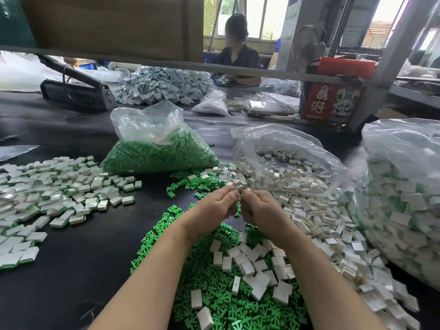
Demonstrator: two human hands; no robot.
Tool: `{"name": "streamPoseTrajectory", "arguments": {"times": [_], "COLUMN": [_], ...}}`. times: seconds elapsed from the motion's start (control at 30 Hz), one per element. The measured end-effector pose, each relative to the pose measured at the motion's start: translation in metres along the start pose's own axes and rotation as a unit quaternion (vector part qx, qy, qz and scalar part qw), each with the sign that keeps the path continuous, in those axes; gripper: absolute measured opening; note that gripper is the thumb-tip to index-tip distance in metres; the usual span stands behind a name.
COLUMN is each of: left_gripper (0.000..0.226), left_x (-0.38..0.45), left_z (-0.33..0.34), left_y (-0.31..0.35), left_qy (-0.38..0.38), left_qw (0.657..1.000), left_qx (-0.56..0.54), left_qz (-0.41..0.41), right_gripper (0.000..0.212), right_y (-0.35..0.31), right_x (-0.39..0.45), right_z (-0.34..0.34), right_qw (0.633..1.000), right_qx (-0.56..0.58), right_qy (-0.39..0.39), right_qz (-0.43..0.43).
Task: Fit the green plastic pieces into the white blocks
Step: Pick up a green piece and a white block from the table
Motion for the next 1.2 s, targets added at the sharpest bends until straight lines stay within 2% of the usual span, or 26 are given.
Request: {"name": "streamPoseTrajectory", "arguments": {"times": [0.3, 0.57, 0.7, 0.83, 1.03, 1.2], "left_gripper": [0.023, 0.022, 0.027, 0.03, 0.025, 0.03], "left_x": [0.0, 0.001, 0.0, 0.002, 0.002, 0.003], "left_z": [0.0, -0.003, -0.004, -0.002, 0.003, 0.006], "left_y": [-0.002, -0.004, -0.004, -0.008, -0.005, -0.004], "left_qy": [-0.019, -0.005, 0.004, 0.01, 0.011, 0.021], "left_qw": [1.0, 0.999, 0.999, 0.997, 0.998, 0.997], "left_qx": [0.021, 0.031, 0.045, 0.074, 0.063, 0.077], "left_qz": [0.0, -0.008, -0.013, -0.019, -0.021, -0.019], "right_gripper": [0.045, 0.05, 0.051, 0.063, 0.063, 0.06], "right_y": [-0.001, -0.004, 0.0, -0.002, -0.004, -0.006], "right_x": [-0.001, 0.0, -0.001, 0.0, -0.001, -0.002], "right_z": [-0.002, 0.0, 0.003, 0.005, 0.004, 0.004], "right_qw": [1.0, 0.997, 0.994, 0.985, 0.973, 0.967], "right_qx": [-0.021, -0.071, -0.103, -0.169, -0.223, -0.248], "right_qy": [-0.002, 0.014, 0.01, 0.002, 0.024, 0.029], "right_qz": [0.015, -0.037, -0.037, -0.041, -0.052, -0.057]}}
Point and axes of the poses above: each hand's wrist, its own x-axis towards the middle knuckle, its own z-axis out of the palm, y = z × x, the point moved 8 cm from there along x, towards the middle knuckle, and after that the axes turned 9 degrees about -z, right-handed, at the moved point
